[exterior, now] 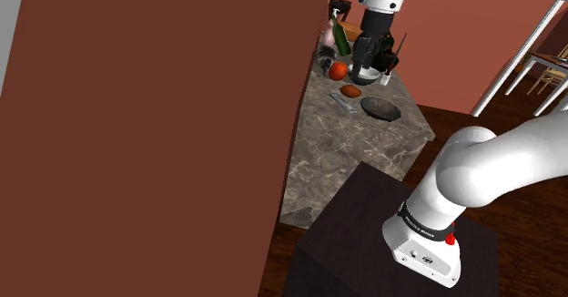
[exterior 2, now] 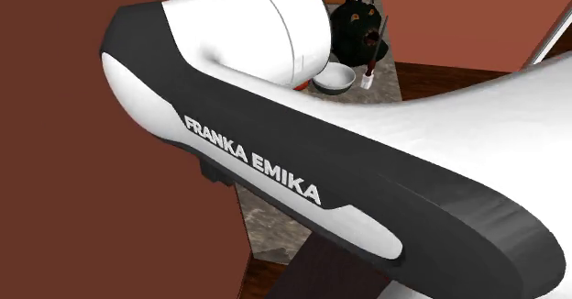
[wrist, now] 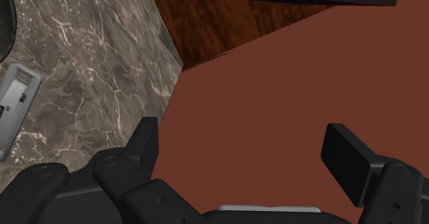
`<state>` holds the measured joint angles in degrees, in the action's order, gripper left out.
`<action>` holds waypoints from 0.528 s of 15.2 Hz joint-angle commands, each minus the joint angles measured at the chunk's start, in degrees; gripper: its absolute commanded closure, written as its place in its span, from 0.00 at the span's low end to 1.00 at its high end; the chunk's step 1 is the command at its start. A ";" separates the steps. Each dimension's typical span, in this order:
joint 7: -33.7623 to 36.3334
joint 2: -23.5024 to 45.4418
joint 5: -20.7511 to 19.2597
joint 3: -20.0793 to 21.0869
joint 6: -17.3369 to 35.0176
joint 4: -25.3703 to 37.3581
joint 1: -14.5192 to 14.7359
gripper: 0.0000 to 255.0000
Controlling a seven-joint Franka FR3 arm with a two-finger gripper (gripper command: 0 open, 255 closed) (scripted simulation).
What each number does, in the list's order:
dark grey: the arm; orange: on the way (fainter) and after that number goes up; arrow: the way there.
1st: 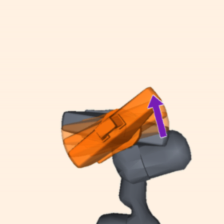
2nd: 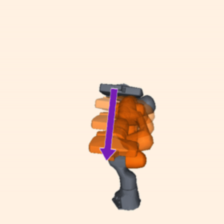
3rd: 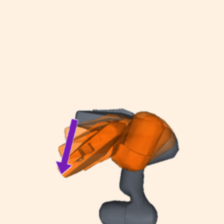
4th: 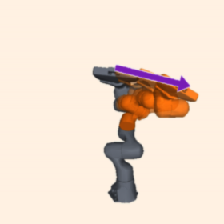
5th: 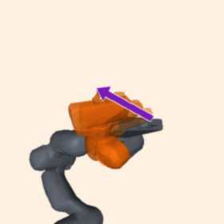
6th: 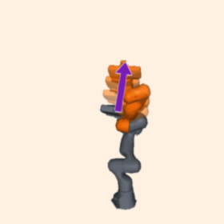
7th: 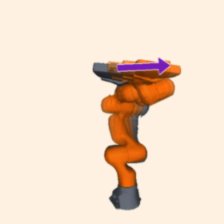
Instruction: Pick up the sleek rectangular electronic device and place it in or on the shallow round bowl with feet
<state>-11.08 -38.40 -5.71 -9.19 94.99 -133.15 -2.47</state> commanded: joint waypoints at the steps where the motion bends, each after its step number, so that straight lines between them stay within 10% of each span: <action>1: -0.99 2.68 -0.81 -1.89 2.99 -0.14 -0.81 0.00; 8: -3.97 13.54 -1.69 -7.90 12.40 1.49 -2.85 0.00</action>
<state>-14.49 -26.73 -7.33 -16.09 105.64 -131.83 -5.02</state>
